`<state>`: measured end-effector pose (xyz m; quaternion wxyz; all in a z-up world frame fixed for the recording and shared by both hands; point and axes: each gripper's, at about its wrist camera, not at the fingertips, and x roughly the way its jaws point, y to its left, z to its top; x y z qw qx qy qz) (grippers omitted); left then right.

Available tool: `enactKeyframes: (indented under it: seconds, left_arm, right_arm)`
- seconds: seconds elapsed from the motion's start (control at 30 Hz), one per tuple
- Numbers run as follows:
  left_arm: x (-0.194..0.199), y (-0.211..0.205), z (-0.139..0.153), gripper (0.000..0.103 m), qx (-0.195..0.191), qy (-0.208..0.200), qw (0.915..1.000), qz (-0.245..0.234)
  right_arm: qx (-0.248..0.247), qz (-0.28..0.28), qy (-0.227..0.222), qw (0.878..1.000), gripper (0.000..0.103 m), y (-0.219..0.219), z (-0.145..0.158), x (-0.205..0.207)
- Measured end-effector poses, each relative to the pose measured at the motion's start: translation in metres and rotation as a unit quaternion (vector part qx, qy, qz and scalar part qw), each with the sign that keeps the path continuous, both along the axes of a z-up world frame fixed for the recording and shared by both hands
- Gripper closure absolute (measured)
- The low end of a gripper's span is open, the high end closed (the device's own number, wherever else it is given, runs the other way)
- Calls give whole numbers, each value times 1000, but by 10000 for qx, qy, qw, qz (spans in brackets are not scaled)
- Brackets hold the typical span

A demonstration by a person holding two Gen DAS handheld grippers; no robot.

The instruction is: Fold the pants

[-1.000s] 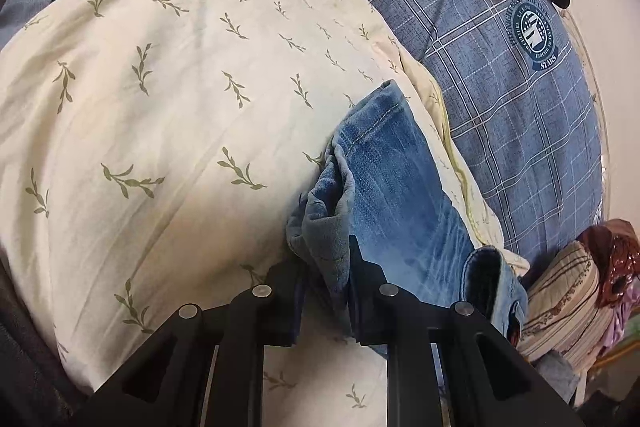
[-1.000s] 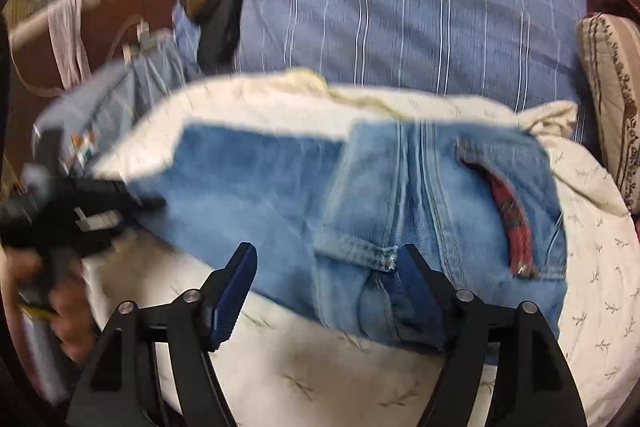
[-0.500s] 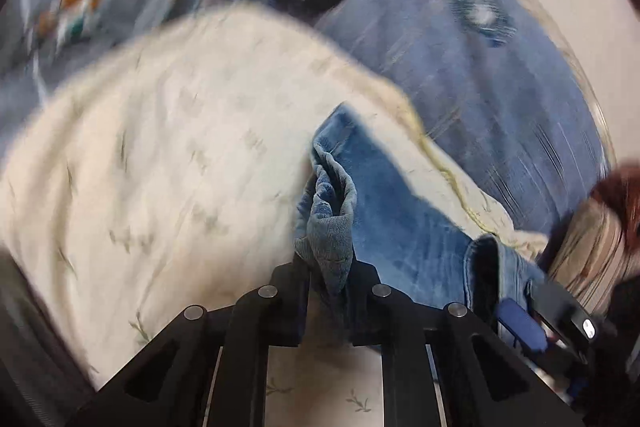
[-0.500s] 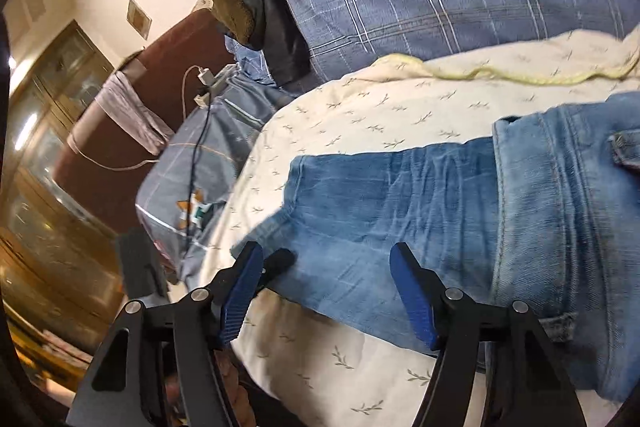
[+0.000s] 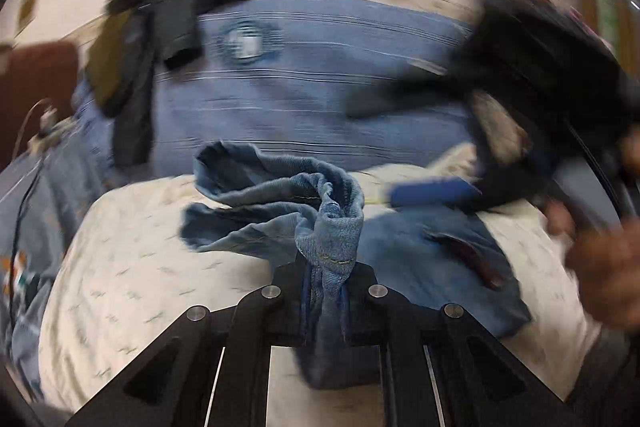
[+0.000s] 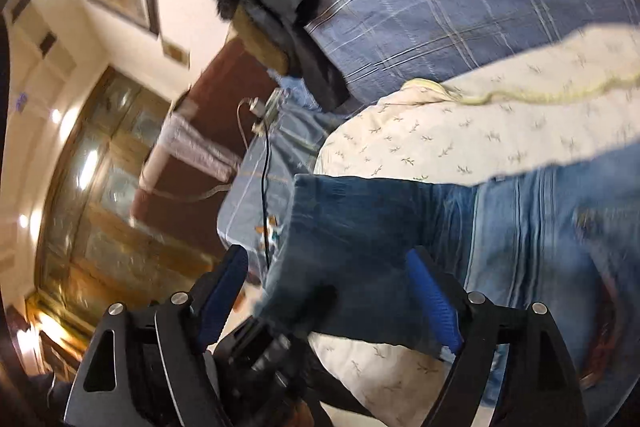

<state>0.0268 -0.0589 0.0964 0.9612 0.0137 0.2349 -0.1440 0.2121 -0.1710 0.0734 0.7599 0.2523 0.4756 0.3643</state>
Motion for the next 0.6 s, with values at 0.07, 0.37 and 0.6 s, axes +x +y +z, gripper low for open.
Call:
enactKeyframes:
  seconds: [0.07,0.37,0.6]
  left_arm:
    - [-7,-11,-2,93,183,-34,9996,-218]
    - [-38,-21,-19,94,532,-74,9952,-812]
    - [-39,-27,4,94,543,-233,9922,-1095]
  right_arm:
    - [-495,468,-38,9977,20,14,5,6]
    - [-2749,1092,14,9553,92,50,-27,3]
    - [-1582,189,-196,9870,98,-22,-13,-15]
